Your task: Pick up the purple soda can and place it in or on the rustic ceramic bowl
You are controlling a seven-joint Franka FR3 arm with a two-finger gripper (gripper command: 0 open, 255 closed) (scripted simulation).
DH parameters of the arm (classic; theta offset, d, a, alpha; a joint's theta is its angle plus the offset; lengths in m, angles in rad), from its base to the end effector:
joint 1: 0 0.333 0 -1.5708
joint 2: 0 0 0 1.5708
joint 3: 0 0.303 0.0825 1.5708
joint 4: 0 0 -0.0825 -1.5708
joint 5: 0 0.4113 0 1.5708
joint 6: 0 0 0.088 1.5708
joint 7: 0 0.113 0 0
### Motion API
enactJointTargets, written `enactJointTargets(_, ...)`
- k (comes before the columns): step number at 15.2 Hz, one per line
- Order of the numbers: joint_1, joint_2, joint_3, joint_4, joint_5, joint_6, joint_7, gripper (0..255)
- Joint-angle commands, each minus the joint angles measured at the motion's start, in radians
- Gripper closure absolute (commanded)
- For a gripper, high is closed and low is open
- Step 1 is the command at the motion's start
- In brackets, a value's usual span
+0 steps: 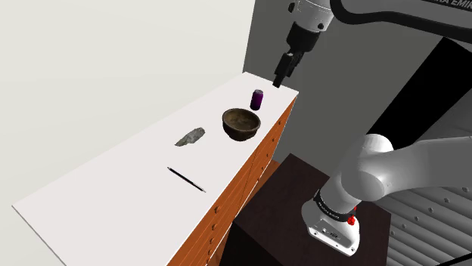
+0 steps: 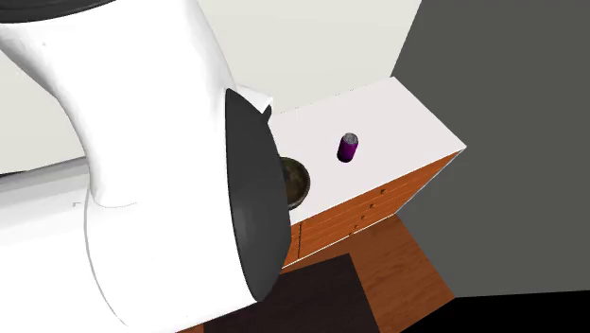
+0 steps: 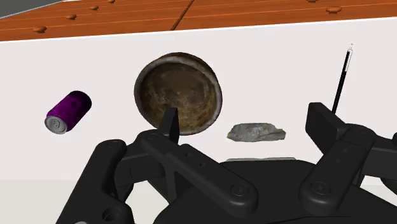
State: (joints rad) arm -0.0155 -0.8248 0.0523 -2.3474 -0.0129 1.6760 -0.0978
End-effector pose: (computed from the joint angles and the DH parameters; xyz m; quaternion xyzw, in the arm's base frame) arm 0.3445 0.0159 0.6029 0.9949 0.0603 0.0752 0.0285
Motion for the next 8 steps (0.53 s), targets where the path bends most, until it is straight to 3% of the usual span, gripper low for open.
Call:
enactJointTargets(1,0.0,0.0,0.0,0.0,0.0,0.0,0.0,0)
enactJointTargets(8,-0.039,0.16,-0.115,-0.006,-0.054,0.143,-0.118,0)
